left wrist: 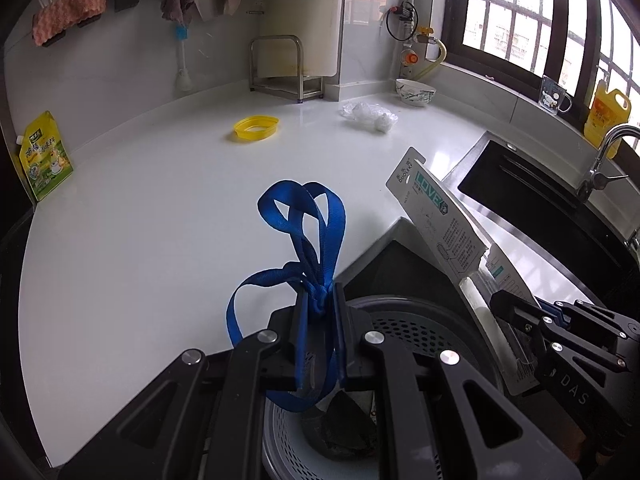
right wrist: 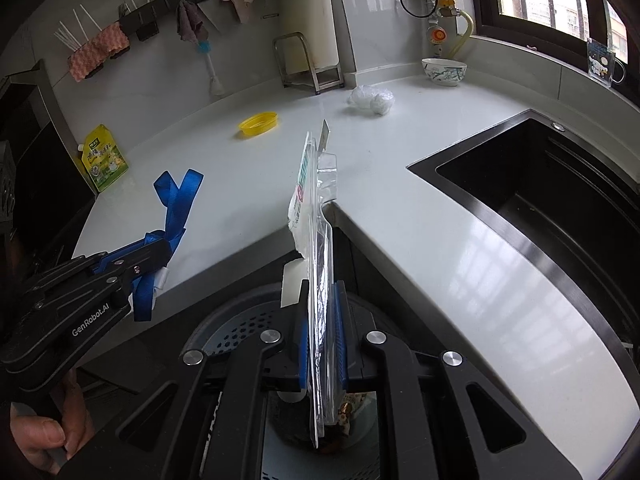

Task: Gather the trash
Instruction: 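Carry the blue lanyard and toothbrush package over the gray basket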

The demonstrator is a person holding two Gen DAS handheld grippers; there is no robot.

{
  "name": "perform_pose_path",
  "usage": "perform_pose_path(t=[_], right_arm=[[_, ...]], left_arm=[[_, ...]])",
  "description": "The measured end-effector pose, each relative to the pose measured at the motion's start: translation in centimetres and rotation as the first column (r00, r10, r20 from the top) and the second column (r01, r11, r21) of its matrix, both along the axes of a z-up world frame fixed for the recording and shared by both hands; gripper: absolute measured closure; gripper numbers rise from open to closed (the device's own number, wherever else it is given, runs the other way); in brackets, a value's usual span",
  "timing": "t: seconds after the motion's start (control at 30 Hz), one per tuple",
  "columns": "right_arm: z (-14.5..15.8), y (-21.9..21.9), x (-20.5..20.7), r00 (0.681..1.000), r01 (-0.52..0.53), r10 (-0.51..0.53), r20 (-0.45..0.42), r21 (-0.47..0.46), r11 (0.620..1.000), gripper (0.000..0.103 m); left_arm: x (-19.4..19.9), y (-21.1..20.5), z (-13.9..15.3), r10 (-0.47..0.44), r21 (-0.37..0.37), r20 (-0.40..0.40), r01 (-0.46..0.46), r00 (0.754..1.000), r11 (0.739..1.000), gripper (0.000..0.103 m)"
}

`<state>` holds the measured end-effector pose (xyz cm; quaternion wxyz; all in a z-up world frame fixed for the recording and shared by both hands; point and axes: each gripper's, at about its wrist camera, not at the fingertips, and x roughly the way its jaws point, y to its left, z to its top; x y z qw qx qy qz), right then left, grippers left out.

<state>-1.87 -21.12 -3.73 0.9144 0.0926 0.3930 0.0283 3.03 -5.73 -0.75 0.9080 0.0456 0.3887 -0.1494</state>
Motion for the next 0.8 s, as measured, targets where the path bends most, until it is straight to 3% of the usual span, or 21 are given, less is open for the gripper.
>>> perform_pose_path(t=[0.43, 0.8], right_arm=[[-3.0, 1.4, -6.9, 0.995, -0.01, 0.009, -0.104, -0.008, 1.0, 0.093], [-6.1, 1.9, -9.1, 0.975, -0.008, 0.012, -0.222, 0.021, 1.0, 0.093]], left_arm=[[-5.5, -0.3, -3.5, -0.08, 0.038, -0.092, 0.084, 0.993, 0.996, 0.091], [-6.6, -0.7, -6.2, -0.099, 0.078, -0.136, 0.111, 0.986, 0.991, 0.091]])
